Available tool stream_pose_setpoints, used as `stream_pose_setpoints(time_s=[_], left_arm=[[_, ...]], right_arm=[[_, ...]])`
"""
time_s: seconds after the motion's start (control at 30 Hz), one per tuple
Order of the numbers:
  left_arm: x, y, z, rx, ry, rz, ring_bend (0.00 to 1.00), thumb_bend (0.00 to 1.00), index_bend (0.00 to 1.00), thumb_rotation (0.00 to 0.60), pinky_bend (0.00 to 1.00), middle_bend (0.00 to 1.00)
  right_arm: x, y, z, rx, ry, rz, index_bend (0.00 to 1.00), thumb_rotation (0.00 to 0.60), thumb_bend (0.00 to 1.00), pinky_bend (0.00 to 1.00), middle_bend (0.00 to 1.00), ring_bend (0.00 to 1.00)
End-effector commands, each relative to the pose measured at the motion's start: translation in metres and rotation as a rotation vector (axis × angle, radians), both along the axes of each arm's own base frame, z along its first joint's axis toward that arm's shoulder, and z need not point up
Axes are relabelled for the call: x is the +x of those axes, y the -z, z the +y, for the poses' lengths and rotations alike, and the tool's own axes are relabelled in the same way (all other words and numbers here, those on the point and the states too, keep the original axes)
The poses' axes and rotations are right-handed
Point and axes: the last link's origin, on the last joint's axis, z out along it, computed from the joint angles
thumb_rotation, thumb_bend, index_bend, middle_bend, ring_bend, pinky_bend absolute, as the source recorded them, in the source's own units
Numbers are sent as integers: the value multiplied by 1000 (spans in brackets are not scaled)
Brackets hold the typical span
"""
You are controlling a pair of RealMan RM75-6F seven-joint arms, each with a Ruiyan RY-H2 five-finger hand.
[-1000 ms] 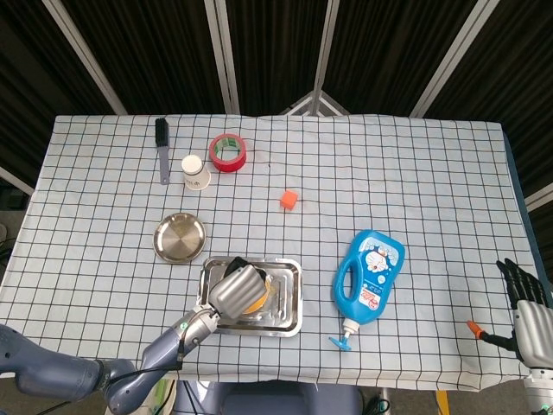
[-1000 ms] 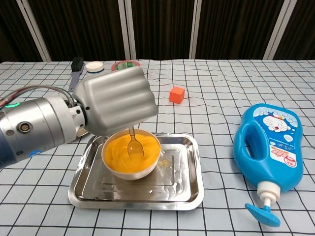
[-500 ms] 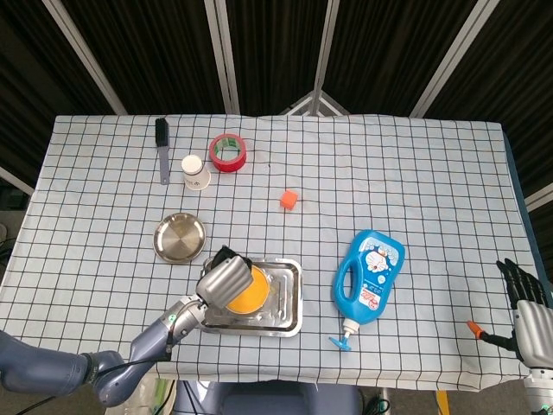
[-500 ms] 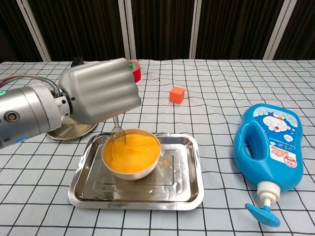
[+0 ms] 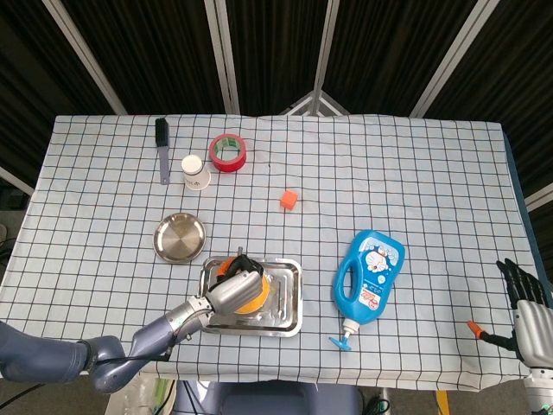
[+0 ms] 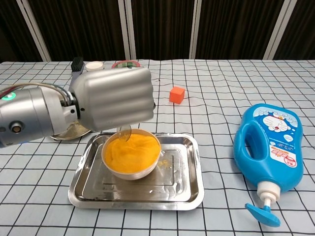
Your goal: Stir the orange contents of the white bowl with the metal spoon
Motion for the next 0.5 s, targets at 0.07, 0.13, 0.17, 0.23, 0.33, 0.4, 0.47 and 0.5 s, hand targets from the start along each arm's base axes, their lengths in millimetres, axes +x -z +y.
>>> stream_pose_setpoints(time_s=[0.07,0.13,0.17,0.23,0.33,0.4,0.47,0.5], left_arm=[[-6,6,-7,-31,88,60,1000,669,848,600,1000,1000],[-5,7,-7,-27,100,53,1000,668,848,600,1000,1000],[-5,7,-7,-23,107,51,1000,668,848,600,1000,1000],[-4,8,-6,-15,120,53,1000,666,848,600,1000,1000],[-1,6,-4,-9,117,41,1000,666,848,600,1000,1000],[0,6,-3,-2,109,30,1000,666,848,600,1000,1000],[-4,7,-4,4,110,47,1000,665,848,600,1000,1000],[-6,8,-5,1,115,62,1000,666,848,600,1000,1000]], right_arm=[[0,0,0,0,0,-1,0,600,202,0,0,0],[0,0,0,1,0,-1,0,600,203,0,0,0],[0,0,0,2,0,0,0,600,203,0,0,0],[0,0,0,2,0,0,0,600,202,0,0,0],[0,0,0,0,0,0,0,600,202,0,0,0],[0,-1,0,-2,1,-1,0,600,202,0,0,0],[0,-1,0,-1,1,-2,0,600,202,0,0,0],[0,-1,0,0,0,-1,0,600,202,0,0,0]])
